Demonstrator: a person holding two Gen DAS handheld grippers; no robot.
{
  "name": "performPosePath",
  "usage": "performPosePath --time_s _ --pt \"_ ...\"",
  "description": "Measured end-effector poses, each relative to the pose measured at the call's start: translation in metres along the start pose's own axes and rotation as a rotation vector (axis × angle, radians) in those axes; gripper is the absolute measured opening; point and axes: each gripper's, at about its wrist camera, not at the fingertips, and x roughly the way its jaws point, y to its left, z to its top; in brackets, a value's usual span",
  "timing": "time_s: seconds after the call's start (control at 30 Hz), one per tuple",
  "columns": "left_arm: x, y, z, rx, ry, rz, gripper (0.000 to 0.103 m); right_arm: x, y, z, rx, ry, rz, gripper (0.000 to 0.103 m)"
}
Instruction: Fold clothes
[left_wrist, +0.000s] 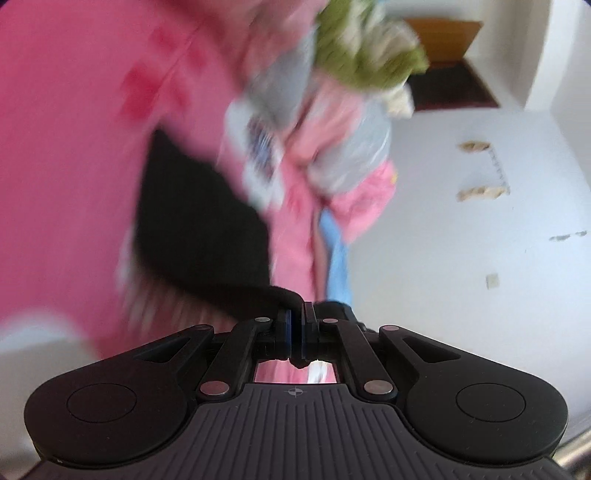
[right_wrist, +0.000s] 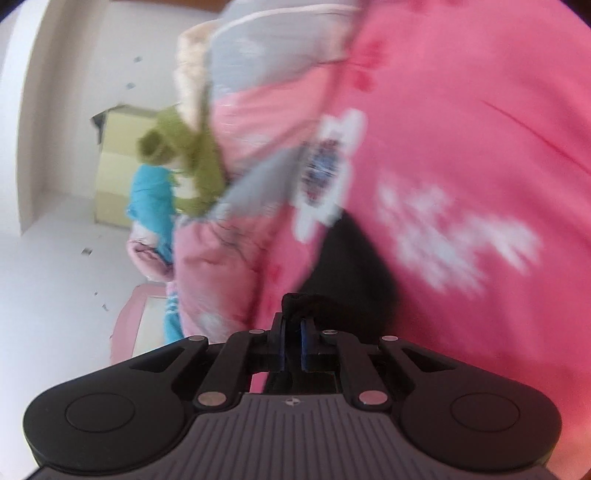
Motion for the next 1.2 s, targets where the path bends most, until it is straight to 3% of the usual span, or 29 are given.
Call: performPosePath --time_s 0.17,0.27,0.37,0.57,0.77,0.97,1.2 --pt "0.007 -0.047 0.068 0.019 -0.119 -0.040 0.002 0.046 0.075 0.063 -0.043 -0.013 0.103 0.007" --pt "-0.002 -0.068 0.070 0.079 -0.146 -0.075 0.002 0.049 0.117 0.075 -0.147 -0.025 0.133 0.007" --pt "-0.010 -0.070 0.052 0.111 -0.114 -0.086 0.002 0.037 0.133 0.070 -0.236 -0.030 0.137 0.007" --pt "-0.033 -0.032 -0.010 0.124 -0.011 0.004 0.002 -0.005 0.100 0.029 -0.288 0.028 0.102 0.007" --pt "-0.045 0.039 -0.075 0.058 0.115 0.177 0.002 -0.042 0.014 -0.049 -0.256 0.162 -0.042 0.007" --pt "-0.043 0.070 -0.091 0.046 0.144 0.224 0.002 -0.056 -0.061 -0.088 -0.146 0.190 -0.153 0.007" --pt "-0.047 0.066 -0.097 0.160 0.161 0.289 0.003 -0.053 -0.067 -0.100 -0.222 0.192 -0.202 0.007"
